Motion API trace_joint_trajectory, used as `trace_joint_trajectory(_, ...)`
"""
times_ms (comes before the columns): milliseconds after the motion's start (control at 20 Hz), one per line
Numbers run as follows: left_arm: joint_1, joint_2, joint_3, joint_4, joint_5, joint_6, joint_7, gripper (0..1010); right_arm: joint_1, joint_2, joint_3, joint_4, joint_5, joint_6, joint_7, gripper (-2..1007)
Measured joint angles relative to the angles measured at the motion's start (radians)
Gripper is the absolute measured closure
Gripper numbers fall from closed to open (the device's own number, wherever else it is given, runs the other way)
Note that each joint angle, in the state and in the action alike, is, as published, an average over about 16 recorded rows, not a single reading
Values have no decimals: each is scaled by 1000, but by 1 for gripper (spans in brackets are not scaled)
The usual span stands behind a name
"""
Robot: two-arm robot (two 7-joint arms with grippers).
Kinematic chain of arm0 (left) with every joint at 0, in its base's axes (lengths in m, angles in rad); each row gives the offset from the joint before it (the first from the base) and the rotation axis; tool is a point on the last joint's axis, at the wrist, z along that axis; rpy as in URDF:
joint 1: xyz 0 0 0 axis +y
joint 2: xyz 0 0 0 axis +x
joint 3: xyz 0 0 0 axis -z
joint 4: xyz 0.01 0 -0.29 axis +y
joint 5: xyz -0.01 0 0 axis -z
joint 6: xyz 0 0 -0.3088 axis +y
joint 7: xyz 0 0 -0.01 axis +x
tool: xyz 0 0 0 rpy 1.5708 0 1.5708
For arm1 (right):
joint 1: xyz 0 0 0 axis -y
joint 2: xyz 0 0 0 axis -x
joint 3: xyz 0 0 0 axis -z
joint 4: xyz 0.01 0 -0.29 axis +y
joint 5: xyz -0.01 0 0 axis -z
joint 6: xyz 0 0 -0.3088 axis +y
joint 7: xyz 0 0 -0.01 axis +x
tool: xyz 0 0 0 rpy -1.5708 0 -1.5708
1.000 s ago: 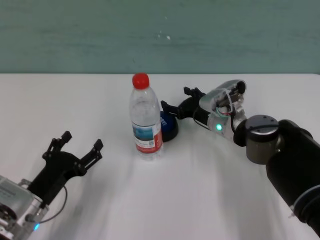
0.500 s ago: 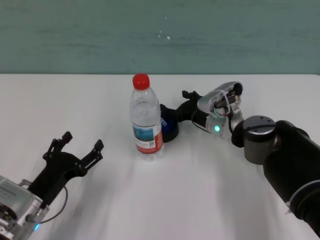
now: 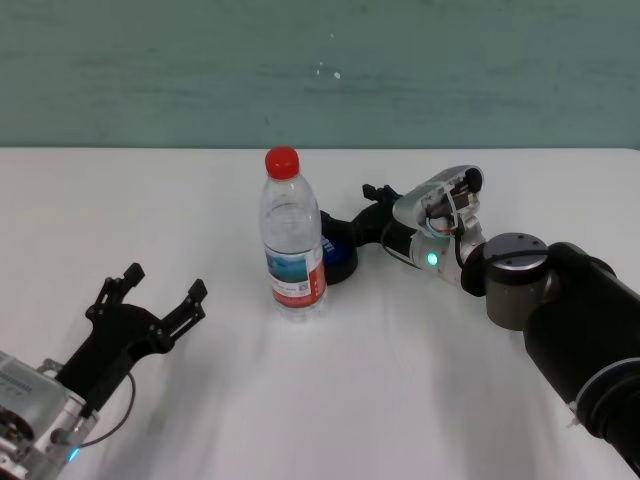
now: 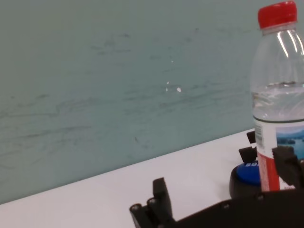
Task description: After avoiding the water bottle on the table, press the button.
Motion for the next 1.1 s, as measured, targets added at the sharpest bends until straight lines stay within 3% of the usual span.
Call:
trace_joint_trajectory(500,0,0,0,0,0,0,0,0,-10,1,1,-18,-8,9,-8,1)
trace_joint_trajectory(1100,0,0,0,0,0,0,0,0,-60,26,9,-132,-15,38,-39,1)
